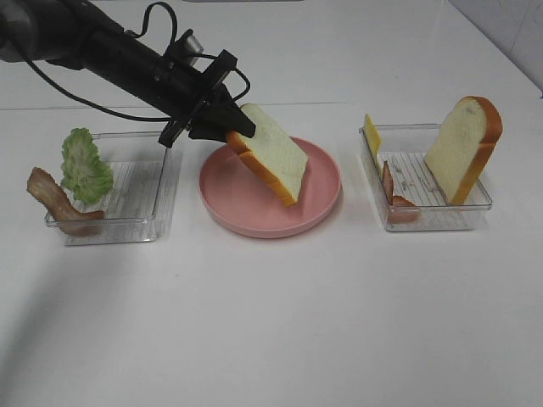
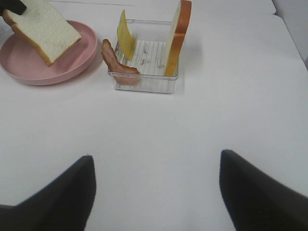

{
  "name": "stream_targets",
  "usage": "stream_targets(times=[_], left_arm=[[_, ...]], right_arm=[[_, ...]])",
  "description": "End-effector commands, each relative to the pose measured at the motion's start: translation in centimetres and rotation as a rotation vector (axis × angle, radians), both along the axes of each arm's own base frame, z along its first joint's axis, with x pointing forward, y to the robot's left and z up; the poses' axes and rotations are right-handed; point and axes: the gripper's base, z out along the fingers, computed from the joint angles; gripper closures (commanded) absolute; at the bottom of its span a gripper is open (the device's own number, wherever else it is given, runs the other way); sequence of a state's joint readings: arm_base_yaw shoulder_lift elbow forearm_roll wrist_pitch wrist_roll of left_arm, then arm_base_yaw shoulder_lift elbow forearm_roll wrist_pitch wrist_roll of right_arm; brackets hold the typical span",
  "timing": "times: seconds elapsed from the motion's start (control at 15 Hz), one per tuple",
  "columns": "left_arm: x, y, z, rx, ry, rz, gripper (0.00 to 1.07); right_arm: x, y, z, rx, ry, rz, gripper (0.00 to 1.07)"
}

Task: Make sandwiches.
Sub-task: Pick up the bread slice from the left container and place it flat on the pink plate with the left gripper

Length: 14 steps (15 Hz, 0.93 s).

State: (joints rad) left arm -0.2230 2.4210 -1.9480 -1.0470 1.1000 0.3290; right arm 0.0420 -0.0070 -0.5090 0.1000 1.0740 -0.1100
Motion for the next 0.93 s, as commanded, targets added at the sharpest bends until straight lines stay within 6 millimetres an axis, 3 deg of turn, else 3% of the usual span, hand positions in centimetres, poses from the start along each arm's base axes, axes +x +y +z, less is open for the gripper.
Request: stream_targets(times=[0.07, 0.27, 0.67, 0.73, 0.87, 0.93], left_arm=[[0.0, -1.4, -0.3, -0.011, -0.019, 0.013, 1.07], [-0.3, -2.7, -0.5, 0.026, -0.058, 0.014, 1.07], [-0.6, -3.4, -2.3, 0.034, -0.012, -0.005, 1.06], [-0.6, -3.4, -2.2, 0.033, -0.014, -0.005, 0.98], [-0.6, -3.4, -2.2, 0.033, -0.013, -0.007, 0.67], [-0.7, -3.4, -2.2, 0.032, -0.011, -0.010, 0.59]], right_arm=[[-0.1, 0.0, 0.0, -0.003, -0.021, -0.006, 0.39], [-0.1, 0.0, 0.0, -0.003, -0.021, -0.006, 0.39], [-0.1, 0.0, 0.0, -0.003, -0.021, -0.006, 0.39], [-0.1, 0.0, 0.0, -0.003, -0.021, -0.006, 0.39], [-0.1, 0.0, 0.0, -0.003, -0.021, -0.006, 0.39], [-0.1, 0.0, 0.0, -0.003, -0.021, -0.006, 0.39]])
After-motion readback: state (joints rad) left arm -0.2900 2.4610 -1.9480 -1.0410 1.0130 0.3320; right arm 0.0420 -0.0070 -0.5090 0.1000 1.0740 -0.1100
